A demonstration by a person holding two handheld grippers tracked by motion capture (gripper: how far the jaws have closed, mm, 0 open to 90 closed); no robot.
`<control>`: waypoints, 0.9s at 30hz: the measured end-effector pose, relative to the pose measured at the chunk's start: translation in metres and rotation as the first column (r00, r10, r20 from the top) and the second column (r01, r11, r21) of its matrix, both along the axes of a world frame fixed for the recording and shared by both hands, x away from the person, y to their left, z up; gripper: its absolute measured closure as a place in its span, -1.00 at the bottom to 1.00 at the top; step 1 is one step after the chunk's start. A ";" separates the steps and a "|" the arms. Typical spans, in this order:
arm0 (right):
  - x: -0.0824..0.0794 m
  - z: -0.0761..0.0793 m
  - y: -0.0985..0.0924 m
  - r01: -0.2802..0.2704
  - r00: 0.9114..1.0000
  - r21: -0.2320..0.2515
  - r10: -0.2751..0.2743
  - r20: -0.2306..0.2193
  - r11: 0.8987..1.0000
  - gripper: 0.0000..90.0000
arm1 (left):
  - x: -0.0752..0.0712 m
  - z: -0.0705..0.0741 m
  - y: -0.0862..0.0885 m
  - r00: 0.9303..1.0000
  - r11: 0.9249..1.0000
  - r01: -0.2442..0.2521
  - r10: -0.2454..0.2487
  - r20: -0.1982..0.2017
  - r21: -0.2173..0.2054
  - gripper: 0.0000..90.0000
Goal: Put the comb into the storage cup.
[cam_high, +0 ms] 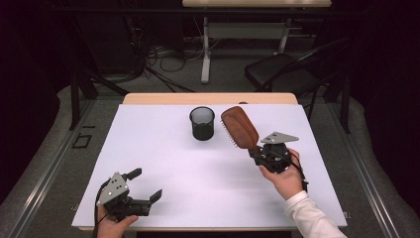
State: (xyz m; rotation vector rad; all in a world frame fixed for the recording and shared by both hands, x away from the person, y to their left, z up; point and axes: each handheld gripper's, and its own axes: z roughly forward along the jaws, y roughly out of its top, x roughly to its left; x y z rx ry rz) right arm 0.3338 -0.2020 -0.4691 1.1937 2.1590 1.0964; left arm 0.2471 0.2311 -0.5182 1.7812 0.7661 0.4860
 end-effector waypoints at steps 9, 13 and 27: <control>0.003 0.000 0.018 -0.041 0.999 0.027 0.040 0.034 0.999 0.60 | 0.001 -0.001 -0.001 1.000 1.000 -0.002 0.002 -0.001 0.006 -0.97; 0.004 0.001 0.024 -0.052 0.997 0.033 0.050 0.051 0.998 0.60 | 0.001 -0.001 -0.001 1.000 1.000 -0.006 0.006 -0.005 0.006 -0.97; 0.011 0.003 0.038 -0.079 0.993 0.077 0.071 0.099 0.994 0.60 | 0.004 -0.004 0.000 1.000 1.000 -0.024 0.024 -0.017 0.007 -0.97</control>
